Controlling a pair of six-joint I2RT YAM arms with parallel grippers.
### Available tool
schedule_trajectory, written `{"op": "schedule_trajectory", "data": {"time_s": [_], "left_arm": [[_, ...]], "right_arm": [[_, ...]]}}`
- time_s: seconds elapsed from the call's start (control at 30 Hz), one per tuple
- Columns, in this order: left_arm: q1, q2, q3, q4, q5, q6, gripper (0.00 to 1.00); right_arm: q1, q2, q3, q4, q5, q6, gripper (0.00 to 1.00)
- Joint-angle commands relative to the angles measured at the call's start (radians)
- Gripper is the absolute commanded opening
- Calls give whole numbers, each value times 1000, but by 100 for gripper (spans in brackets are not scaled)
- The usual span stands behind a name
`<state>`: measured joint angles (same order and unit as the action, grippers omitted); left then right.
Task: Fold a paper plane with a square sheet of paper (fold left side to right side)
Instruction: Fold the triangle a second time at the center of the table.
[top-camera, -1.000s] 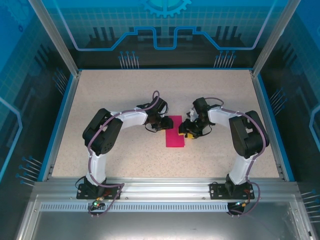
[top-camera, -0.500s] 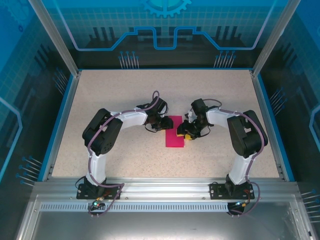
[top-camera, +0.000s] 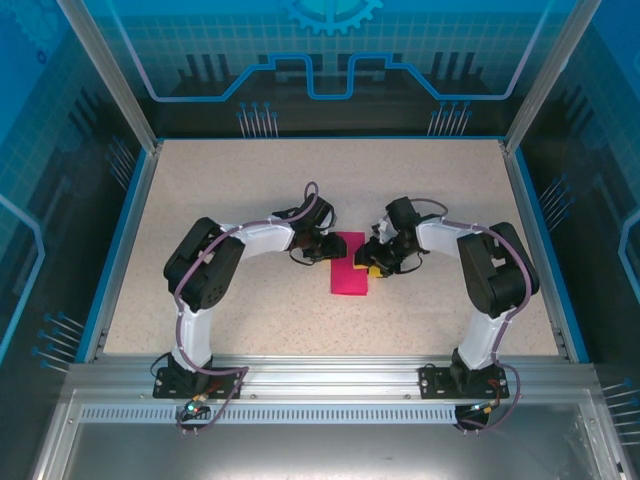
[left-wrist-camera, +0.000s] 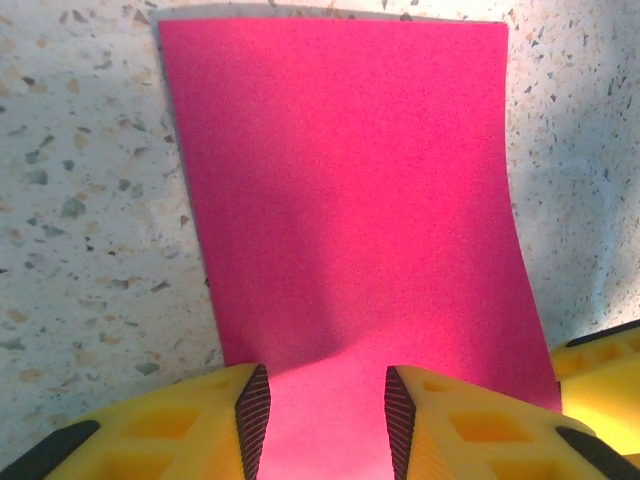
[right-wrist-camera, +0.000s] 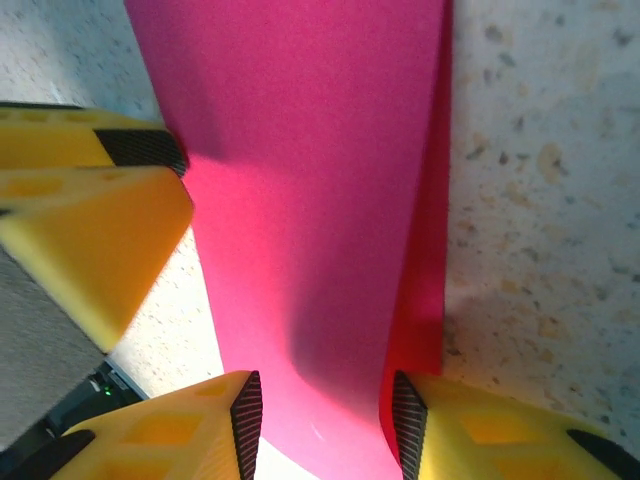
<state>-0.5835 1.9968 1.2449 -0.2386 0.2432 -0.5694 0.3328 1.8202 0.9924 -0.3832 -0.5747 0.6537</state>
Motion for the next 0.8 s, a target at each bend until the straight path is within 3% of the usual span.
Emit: {"op": "schedule_trajectory", "data": {"time_s": [0.0,0.53,0.77], "left_arm": [[-2,-22,-34,-28,10,9,41],[-2,-224,-125,33,-28,62,48],[-1,-394,-295,147,-77,88,50]], "right_arm": [[-15,-1,-5,37,-43,34,41],[-28,40,-1,68,-111,38,41],[-28,1,3,86,-125,17,42]]}}
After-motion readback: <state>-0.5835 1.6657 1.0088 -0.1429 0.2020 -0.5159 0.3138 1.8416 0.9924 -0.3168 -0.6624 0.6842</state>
